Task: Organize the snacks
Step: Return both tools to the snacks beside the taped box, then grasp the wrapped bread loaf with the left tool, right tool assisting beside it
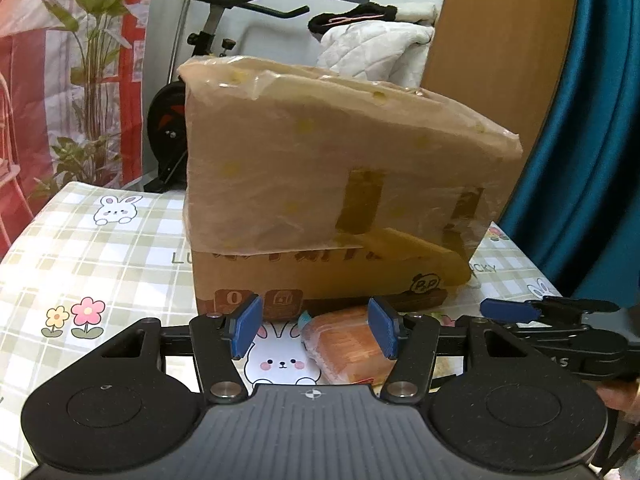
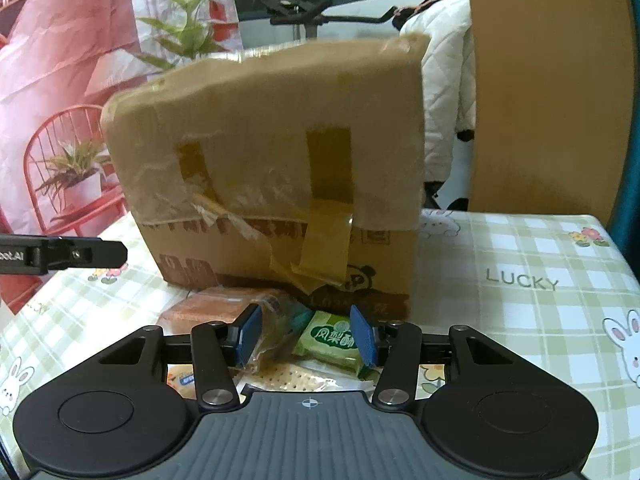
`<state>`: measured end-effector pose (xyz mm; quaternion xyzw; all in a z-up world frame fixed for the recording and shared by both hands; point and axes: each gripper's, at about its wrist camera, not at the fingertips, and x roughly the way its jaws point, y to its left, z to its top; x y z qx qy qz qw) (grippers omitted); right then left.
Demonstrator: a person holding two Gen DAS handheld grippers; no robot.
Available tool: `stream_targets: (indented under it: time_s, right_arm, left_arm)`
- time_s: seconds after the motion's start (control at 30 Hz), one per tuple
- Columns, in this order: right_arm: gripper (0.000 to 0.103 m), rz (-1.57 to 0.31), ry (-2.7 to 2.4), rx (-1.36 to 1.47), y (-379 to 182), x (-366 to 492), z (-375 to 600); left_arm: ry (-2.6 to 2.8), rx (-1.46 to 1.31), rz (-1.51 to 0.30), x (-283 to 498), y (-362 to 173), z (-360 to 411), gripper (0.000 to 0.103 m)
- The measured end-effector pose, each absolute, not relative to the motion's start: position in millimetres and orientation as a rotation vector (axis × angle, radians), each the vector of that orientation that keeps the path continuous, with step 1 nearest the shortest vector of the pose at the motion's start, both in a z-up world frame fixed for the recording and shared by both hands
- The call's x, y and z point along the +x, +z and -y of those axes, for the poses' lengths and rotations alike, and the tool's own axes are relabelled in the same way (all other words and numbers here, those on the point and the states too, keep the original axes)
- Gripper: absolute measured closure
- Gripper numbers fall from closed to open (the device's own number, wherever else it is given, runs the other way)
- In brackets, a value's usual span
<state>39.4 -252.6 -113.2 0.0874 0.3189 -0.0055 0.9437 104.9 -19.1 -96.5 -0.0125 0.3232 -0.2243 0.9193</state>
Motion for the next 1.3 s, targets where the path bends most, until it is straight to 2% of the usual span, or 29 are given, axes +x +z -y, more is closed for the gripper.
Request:
stream_targets:
  time_s: [0.1, 0.2, 0.27, 0.33, 1.3]
  right_arm:
    - [0.07, -0.673, -0.027, 0.173, -124, 50, 251]
    - [0.074, -0.699, -0.028, 0.159, -133, 59, 248]
    - [0.077, -0.717, -0.009, 0.154, -138, 64, 244]
    - [0.082, -0.725, 0.014, 0.145, -141, 65, 237]
    - [0.081, -0.713, 0.097, 0.162, -134, 44, 222]
  left_arm:
    - [-0.464, -0.038, -0.683, 111, -99, 19, 0.042]
    - [-0.476, -0.063, -0.712, 117, -103, 22, 0.041]
    - [-0.486, -0.088, -0.735, 123, -107, 24, 0.032]
    - [-0.494, -0.108, -0.752, 127, -111, 28, 0.03]
    - [-0.541, -0.132, -0.836, 129, -141, 46, 0.029]
